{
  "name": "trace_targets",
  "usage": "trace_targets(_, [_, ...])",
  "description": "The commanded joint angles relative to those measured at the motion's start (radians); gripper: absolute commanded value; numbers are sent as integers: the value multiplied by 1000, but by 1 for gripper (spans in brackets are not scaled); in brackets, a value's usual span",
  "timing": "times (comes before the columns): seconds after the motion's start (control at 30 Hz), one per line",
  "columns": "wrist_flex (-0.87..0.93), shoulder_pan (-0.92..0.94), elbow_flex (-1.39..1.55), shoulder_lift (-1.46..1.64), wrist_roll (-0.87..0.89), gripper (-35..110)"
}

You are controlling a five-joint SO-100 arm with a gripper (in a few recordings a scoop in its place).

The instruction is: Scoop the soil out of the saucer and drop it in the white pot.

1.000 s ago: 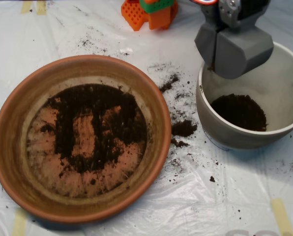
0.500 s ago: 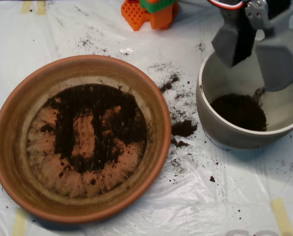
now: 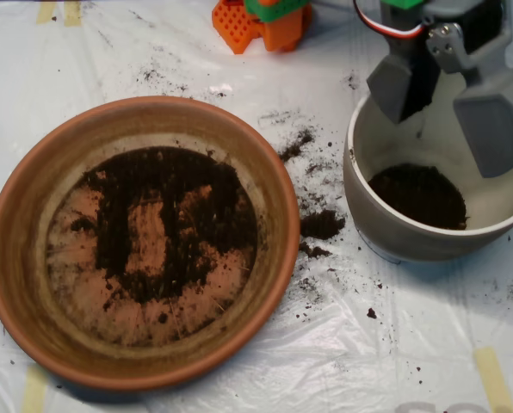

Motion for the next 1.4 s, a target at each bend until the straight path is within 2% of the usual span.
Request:
trace_targets(0.0, [46, 32, -176, 77, 17, 39])
trace_targets(0.13, [84, 123, -302, 52, 41, 41])
trace_targets(0.3, [89, 275, -273, 57, 29, 41])
trace_targets(0.67, [-227, 612, 348, 268, -8, 42])
trace_targets(0.83, [-281, 747, 462, 229, 35, 43])
trace_targets(1.17, [-472, 923, 767, 173, -51, 44])
trace_targets(1.37, [-454, 1005, 709, 60, -69, 46])
